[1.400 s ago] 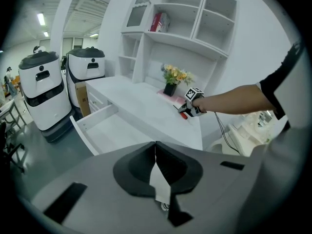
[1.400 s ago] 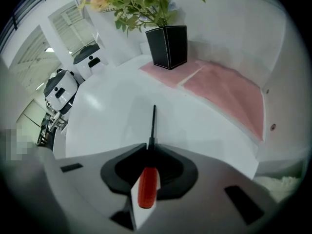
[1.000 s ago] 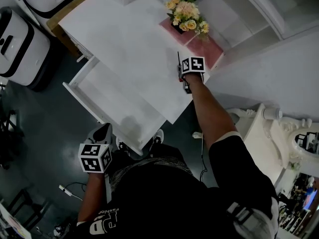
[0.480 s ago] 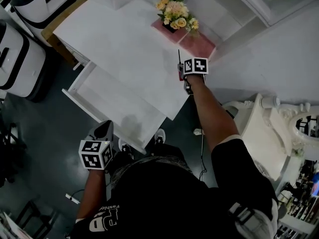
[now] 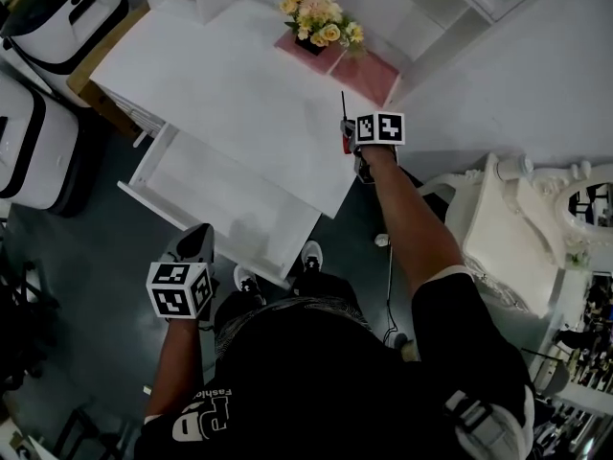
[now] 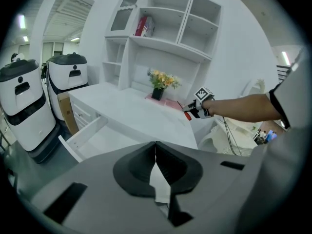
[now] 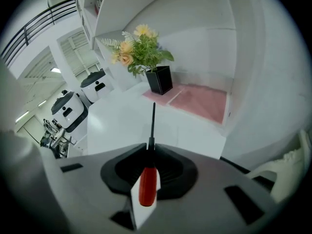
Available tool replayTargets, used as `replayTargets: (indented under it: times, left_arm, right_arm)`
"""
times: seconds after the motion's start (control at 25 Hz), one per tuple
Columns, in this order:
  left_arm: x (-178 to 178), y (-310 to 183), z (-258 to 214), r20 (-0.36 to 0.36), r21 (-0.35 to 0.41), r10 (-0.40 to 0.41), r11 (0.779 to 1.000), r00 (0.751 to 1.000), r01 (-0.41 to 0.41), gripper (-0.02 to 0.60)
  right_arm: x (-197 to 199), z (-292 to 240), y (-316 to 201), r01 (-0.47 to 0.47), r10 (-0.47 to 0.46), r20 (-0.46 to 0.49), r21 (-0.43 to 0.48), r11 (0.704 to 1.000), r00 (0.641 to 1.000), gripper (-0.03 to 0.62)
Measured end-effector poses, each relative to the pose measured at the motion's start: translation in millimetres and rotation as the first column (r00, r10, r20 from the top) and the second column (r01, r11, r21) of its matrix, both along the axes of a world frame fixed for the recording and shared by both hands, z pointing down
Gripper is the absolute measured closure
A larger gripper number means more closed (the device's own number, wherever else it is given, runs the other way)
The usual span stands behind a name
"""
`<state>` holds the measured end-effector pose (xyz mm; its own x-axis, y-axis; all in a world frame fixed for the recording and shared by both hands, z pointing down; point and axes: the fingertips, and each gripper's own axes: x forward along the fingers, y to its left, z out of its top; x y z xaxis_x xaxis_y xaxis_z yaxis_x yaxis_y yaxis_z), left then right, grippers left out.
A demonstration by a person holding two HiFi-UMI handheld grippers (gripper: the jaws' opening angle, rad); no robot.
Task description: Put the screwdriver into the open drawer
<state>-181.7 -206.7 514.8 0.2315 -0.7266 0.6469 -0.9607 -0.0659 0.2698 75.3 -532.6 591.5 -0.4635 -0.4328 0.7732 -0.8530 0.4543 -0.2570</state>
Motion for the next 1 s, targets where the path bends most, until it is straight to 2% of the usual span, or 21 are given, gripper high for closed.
replayTargets:
  times: [0.36,0.76,1.0]
  left_arm:
    - [-5.2,2.9,-3.6,0.016,0.014,0.104,0.994,0.994,-0.105,0.566]
    - [4.5,5.9,-9.3,0.031,0.026,0.233,0.972,0.972,-0.234,0.566]
    - [10.2,12.8,-7.1,0.033,0.031,0.273,0.961,0.962,-0.274,0.566]
  right_arm:
    - [16.3,-15.0,44.7,-0.088,0.087,0.061,0.022,0.996,0.994,0.534]
    - [33.0,-17.9,104.8,-0.199,0.197,0.154,-0.003,0.98,0.968,0.534]
    - [32.6,-15.7,137.5,-0.22,0.217,0.194,-0.011,0.976,0.957,0.534]
